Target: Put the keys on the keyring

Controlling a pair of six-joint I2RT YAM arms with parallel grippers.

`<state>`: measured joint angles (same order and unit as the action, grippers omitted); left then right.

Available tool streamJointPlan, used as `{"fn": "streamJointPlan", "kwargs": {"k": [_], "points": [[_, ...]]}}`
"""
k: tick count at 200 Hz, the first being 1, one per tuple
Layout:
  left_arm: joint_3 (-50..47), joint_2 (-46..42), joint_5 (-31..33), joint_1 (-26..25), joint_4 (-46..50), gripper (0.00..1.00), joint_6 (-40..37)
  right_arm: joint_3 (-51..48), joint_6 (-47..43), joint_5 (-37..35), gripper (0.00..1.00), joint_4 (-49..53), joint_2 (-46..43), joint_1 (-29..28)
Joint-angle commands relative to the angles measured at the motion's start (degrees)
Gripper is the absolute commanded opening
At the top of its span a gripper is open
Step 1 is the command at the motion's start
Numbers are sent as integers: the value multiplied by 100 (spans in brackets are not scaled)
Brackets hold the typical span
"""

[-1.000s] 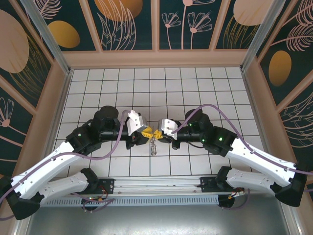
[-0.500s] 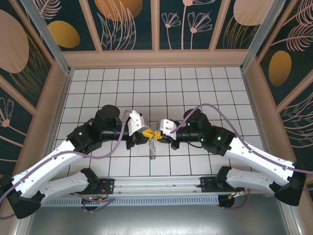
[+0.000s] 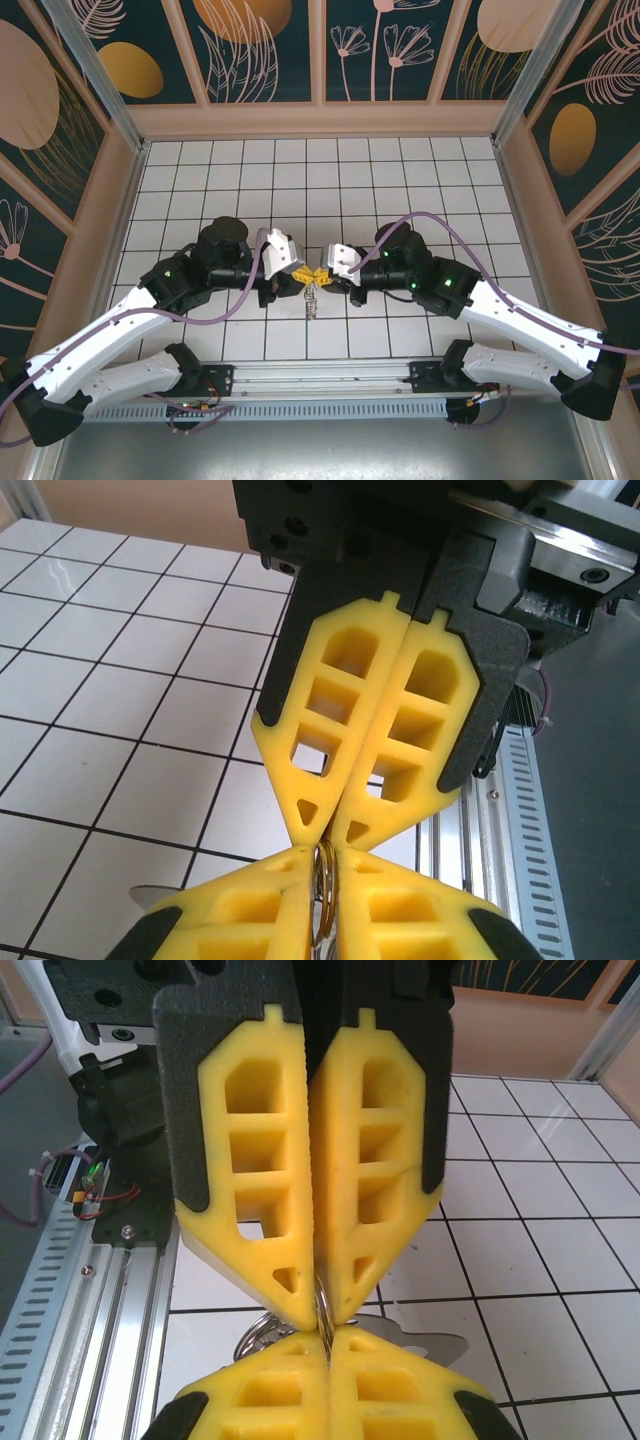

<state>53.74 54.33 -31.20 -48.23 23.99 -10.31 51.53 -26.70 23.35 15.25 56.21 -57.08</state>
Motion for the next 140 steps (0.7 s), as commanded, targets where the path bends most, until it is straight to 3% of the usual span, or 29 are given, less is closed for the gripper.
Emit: {"fn": "streamJointPlan", "kwargs": {"k": [1,18,29,62,140], "points": [[-126,-101,-83,-9,-73,9,-25,169,60,221,0,-281,-83,-12],[-126,-141,-88,-11,-129,8,1,170,55,255,0,-294,-64,-9],[-125,-159,-107,-4,-161,0,-2,186,51,257,0,-286,-33,-5],[-172,-239,-98,-9,-337,0,52,176,64,236,0,-288,-16,-9],[-806,-787,-301,-6,-2287,0,800,-141,243,257,0,-383,-246,-12]]}}
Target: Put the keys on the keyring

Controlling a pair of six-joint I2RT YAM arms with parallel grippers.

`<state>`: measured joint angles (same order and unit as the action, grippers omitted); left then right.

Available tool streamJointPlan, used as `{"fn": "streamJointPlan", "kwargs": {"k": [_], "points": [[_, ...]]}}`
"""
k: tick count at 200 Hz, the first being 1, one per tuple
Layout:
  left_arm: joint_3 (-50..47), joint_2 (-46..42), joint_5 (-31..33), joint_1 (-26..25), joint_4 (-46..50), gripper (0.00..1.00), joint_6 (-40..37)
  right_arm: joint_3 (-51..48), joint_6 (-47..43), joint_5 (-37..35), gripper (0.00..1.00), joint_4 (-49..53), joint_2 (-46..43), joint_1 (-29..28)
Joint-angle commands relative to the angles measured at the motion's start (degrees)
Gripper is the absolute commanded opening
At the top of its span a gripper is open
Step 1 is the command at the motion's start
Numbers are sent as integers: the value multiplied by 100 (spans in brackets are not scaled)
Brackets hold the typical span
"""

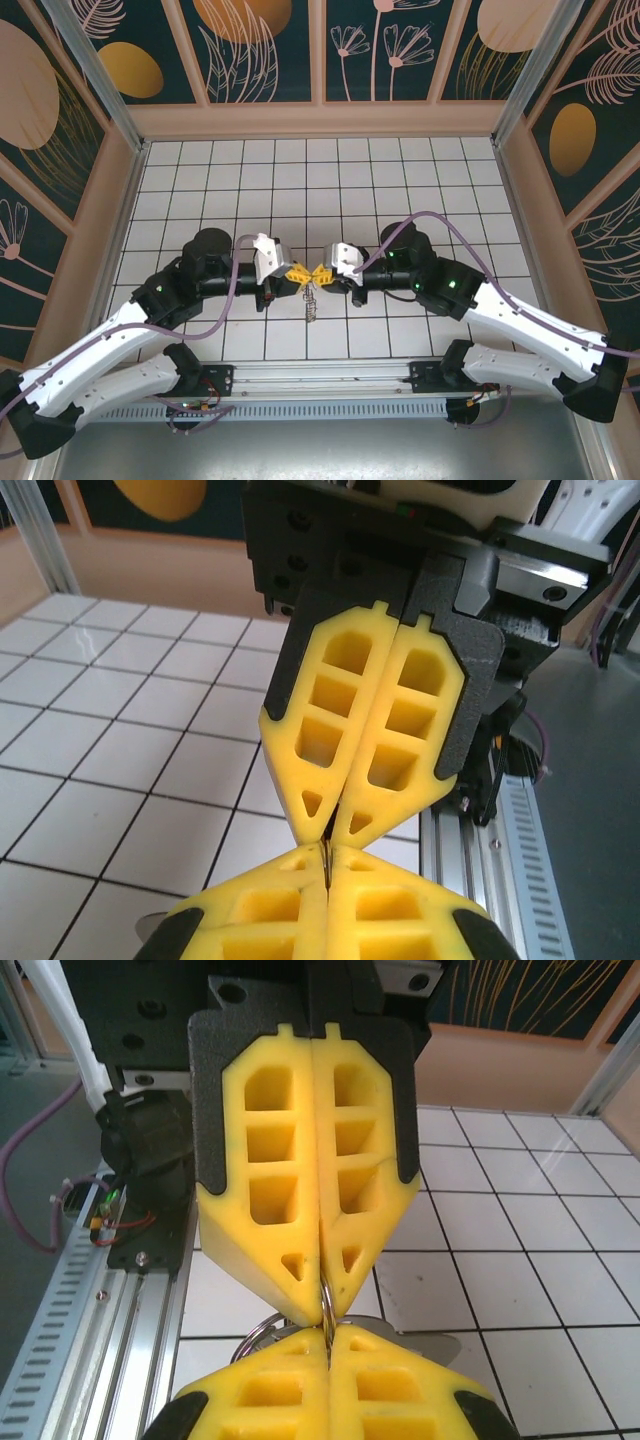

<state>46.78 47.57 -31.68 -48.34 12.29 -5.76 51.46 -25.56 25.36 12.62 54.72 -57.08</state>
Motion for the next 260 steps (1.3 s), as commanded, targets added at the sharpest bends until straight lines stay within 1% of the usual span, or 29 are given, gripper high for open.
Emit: {"fn": "streamJointPlan", "kwargs": {"k": [1,40,74,112,135,152,192,207,260], "points": [[-114,-110,-252,2,-1130,0,351,-135,130,56,0,-125,-95,-9],[-143,-133,-307,0,-1276,0,390,-195,139,-48,8,-101,-124,-19],[-208,-184,-389,3,-1324,0,384,-327,217,-126,10,-191,-129,-14],[-300,-231,-460,6,-1381,0,375,-391,281,-137,25,-337,-113,-14],[-348,-281,-454,5,-1414,0,381,-413,314,-141,26,-404,-85,-5],[-375,-318,-477,1,-1457,0,416,-452,337,-103,22,-511,-84,-5],[-508,-386,-496,8,-1656,0,561,-489,337,12,5,-683,-63,-6],[-588,-422,-510,0,-1783,0,613,-497,333,36,0,-690,-17,-5],[-808,-407,-620,2,-2353,0,807,-450,346,185,0,-692,275,-9]]}}
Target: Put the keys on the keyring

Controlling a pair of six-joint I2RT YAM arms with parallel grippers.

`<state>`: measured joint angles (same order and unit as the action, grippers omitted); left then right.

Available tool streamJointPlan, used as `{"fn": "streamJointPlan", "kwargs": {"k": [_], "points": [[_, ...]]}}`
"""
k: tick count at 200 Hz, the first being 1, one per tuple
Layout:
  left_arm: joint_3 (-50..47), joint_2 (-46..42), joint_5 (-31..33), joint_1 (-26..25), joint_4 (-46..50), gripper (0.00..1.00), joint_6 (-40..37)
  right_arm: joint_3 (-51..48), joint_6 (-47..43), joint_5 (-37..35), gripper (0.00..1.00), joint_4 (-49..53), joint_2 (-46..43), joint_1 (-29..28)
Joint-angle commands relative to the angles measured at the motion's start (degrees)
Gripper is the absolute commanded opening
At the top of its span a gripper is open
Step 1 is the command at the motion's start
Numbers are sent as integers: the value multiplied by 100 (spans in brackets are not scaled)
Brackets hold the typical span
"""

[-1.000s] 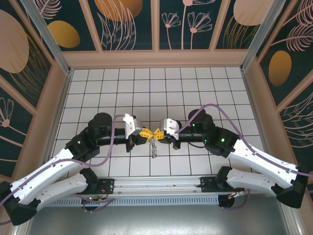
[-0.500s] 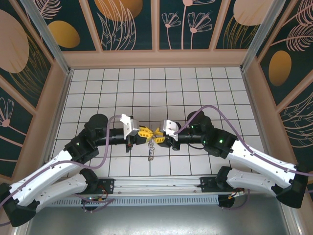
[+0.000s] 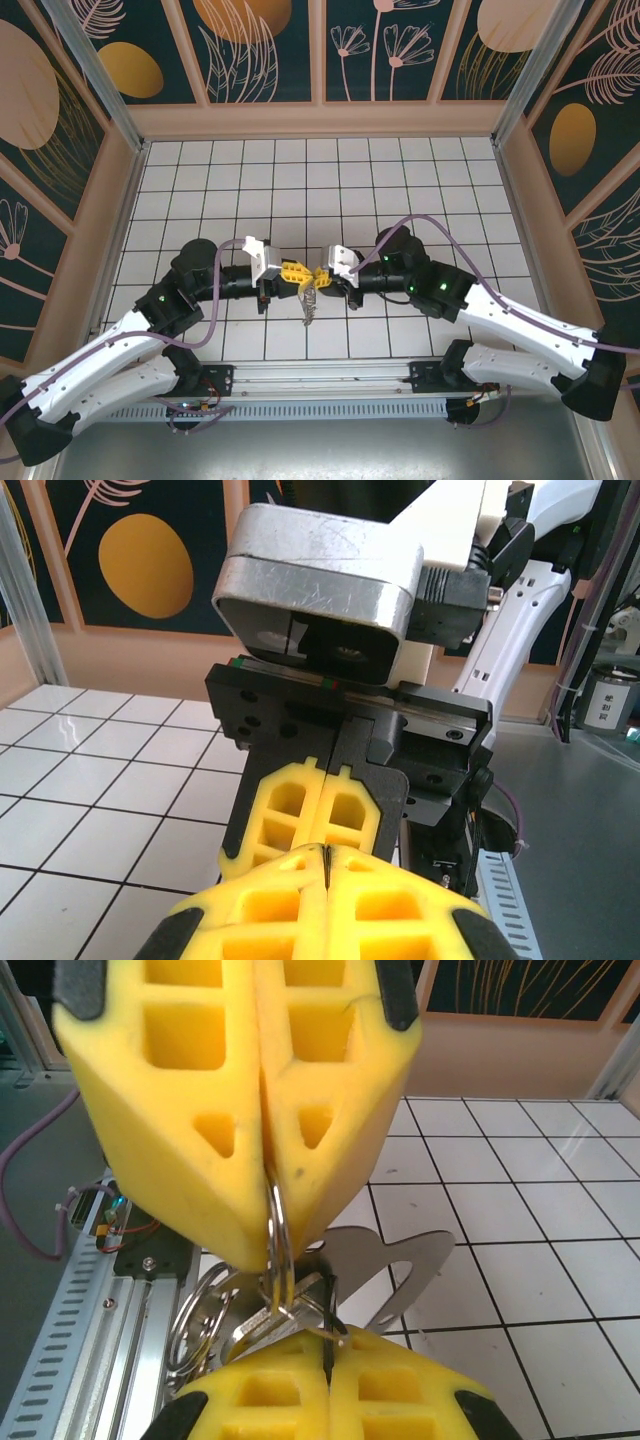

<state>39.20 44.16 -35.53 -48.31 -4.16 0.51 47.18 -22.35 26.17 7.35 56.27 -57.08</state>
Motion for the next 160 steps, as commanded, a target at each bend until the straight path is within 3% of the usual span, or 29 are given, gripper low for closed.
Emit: {"fn": "streamJointPlan", "kwargs": {"k": [1,36,64,91,119,160], "points": [[-51,-66,-235,-1,-712,0,178,-19,22,106,0,-169,120,-7],[-88,-85,-141,0,-728,0,176,-33,-19,66,0,-113,18,-18],[-72,-74,-4,-1,-510,0,51,-209,-59,-141,30,-148,-621,-58],[-167,-115,30,-2,-591,0,56,-389,9,-463,43,-299,-1304,-68],[-194,-46,-89,3,-758,0,105,-506,133,-309,45,-649,-1434,-67],[-167,-28,-237,0,-891,0,168,-475,264,-132,39,-1052,-992,-73]]}}
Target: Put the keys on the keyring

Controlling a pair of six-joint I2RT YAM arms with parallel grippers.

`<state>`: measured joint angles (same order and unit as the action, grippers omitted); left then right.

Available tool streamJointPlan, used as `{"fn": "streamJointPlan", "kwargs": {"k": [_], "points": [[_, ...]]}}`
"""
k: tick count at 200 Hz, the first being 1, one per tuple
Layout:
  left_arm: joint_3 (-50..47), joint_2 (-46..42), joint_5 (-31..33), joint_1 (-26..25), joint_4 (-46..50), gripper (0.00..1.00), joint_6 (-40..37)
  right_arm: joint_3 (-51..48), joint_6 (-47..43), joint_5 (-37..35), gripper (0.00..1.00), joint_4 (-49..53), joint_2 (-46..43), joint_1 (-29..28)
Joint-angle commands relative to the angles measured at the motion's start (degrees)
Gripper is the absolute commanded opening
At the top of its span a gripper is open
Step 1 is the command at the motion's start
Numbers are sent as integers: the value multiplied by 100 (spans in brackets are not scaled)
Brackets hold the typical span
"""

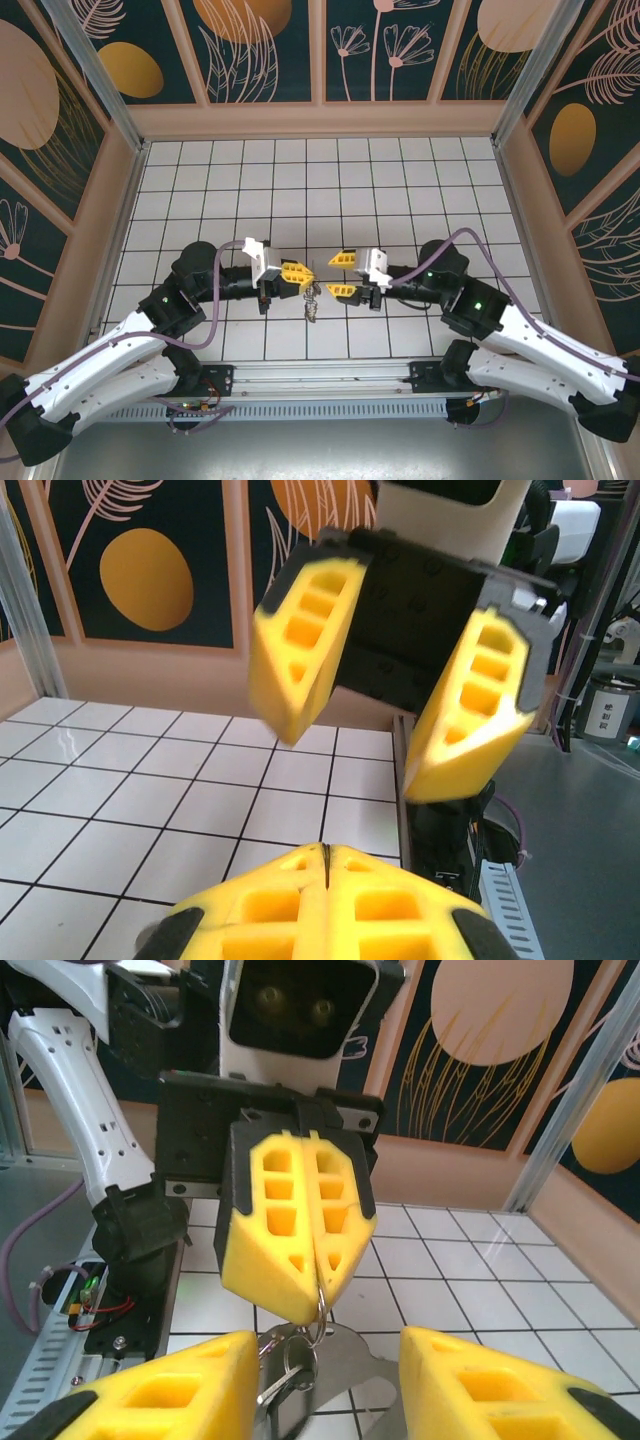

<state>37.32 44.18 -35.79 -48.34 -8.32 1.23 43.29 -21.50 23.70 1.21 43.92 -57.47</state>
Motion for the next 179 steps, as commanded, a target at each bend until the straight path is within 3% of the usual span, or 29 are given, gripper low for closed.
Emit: {"fn": "streamJointPlan", "kwargs": {"k": [1,39,142,163,179], "points": [[21,-31,-210,1,-481,0,96,-85,180,121,39,-447,254,-30],[-49,-144,-261,0,-643,0,166,-75,226,304,36,-596,406,-27],[-56,-178,-328,5,-788,0,241,-5,299,565,14,-664,677,-27],[-42,-177,-324,3,-786,0,274,53,234,612,0,-606,711,-29],[34,-166,-303,0,-626,0,240,108,190,623,0,-537,698,-25]]}}
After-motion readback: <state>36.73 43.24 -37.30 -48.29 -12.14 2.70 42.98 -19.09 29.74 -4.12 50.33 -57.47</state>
